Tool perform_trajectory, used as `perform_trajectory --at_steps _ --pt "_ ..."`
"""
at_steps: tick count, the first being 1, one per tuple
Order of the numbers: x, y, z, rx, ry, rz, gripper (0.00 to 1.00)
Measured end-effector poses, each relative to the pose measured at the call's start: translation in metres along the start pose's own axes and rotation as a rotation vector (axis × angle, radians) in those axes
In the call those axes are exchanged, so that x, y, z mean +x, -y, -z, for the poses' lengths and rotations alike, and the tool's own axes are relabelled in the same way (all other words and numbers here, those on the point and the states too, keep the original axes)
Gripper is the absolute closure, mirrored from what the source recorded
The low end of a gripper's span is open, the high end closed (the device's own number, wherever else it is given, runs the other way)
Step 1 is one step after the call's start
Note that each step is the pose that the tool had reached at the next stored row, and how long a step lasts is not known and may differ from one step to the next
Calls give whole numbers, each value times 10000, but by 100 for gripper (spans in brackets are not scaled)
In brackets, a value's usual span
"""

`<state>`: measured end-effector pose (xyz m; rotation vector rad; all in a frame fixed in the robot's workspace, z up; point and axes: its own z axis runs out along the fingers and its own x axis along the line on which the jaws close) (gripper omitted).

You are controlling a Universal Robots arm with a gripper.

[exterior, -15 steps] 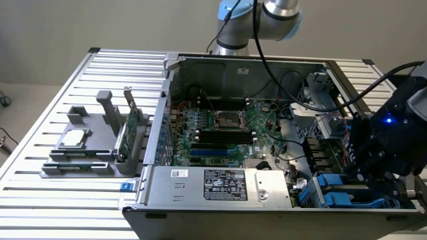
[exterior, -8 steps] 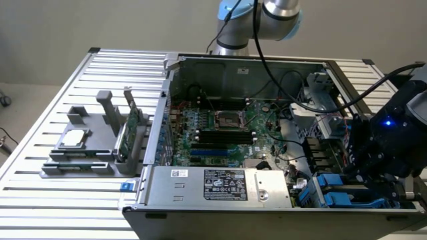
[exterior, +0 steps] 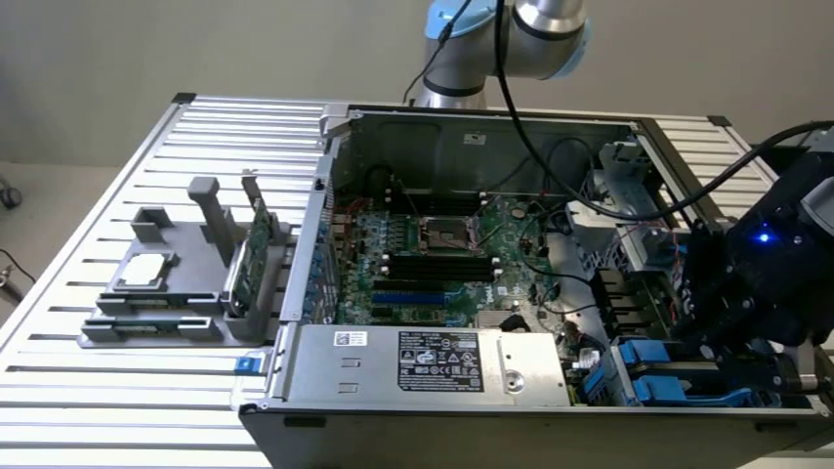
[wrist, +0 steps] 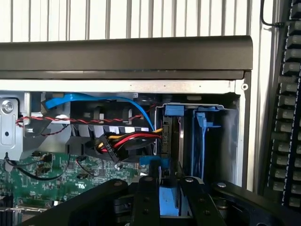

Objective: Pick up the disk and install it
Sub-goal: 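Insert the second disk wire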

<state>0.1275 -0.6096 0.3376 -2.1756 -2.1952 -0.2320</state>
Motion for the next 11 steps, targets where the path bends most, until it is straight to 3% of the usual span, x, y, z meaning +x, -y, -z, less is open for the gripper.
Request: perform_trajectory --at_steps 2,8,11 --pt "1 29 21 3 -1 2 75" --pt "8 220 76 5 0 17 75" --pt "15 233 110 6 -4 28 75"
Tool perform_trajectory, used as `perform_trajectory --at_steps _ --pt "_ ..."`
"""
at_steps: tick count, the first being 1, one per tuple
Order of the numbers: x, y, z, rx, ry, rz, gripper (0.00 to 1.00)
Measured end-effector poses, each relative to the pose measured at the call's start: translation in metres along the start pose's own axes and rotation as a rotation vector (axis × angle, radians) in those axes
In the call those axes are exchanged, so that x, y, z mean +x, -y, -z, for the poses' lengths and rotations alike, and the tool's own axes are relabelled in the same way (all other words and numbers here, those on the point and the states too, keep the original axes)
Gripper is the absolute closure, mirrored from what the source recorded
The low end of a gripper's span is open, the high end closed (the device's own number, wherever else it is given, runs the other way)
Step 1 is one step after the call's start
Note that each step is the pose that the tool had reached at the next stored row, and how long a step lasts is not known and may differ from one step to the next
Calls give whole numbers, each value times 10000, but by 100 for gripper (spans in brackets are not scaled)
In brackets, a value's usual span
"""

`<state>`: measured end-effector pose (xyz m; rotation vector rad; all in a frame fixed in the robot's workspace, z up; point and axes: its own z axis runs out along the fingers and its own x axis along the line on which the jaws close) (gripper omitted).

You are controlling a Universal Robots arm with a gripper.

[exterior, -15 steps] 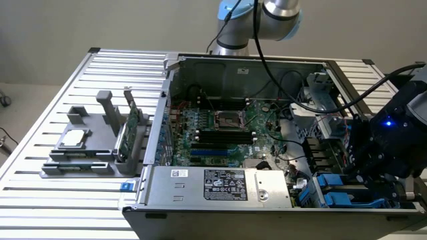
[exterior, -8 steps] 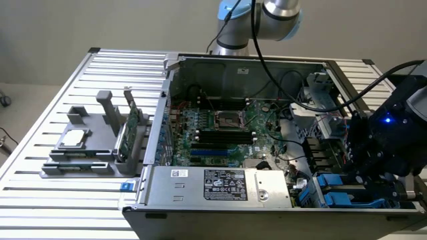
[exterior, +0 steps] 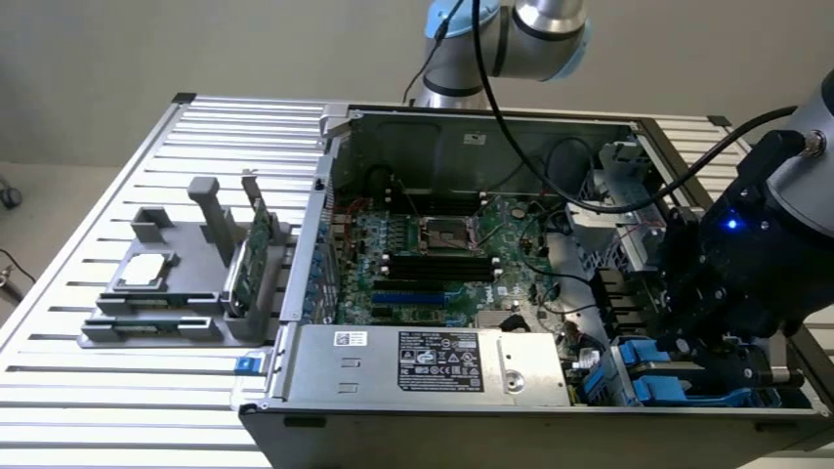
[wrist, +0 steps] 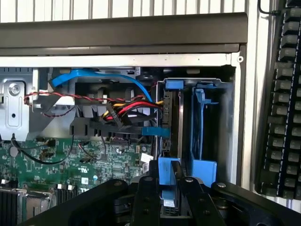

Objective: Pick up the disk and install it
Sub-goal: 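Insert the second disk wire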

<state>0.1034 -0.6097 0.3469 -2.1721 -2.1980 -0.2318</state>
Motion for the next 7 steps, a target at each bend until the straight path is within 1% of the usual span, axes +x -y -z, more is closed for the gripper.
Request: perform_trajectory --at_steps 7 --pt "0 1 1 0 0 0 75"
